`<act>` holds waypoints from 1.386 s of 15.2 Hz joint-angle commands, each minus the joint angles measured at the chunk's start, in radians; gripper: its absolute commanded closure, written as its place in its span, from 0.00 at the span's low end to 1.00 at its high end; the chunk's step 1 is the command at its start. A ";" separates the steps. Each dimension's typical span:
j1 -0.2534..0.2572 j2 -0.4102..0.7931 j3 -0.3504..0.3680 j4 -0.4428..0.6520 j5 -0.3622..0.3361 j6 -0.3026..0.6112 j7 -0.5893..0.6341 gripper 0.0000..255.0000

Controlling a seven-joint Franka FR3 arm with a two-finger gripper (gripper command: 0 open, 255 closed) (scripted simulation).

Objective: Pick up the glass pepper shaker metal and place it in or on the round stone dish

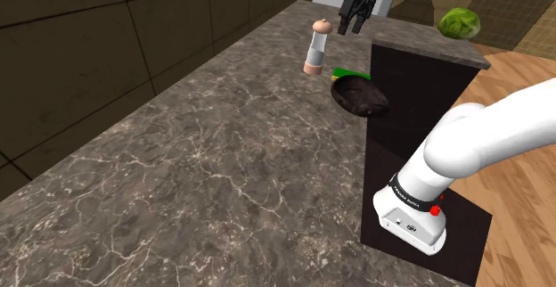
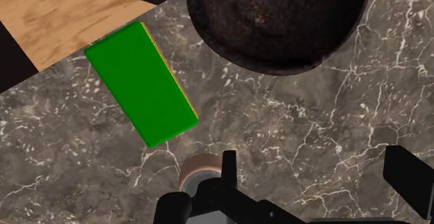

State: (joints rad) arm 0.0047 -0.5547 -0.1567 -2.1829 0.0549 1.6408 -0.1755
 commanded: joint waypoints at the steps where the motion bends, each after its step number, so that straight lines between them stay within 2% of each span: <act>1: 0.005 0.084 -0.032 0.070 0.004 0.009 -0.049 0.00; 9: 0.011 0.415 -0.140 0.411 0.074 -0.037 -0.242 0.00; 16: 0.014 0.399 -0.131 0.301 0.072 0.059 -0.241 0.00; 21: 0.014 0.399 -0.130 0.292 0.072 0.067 -0.241 0.00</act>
State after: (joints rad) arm 0.0191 -0.1561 -0.2871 -1.8902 0.1272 1.7068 -0.4163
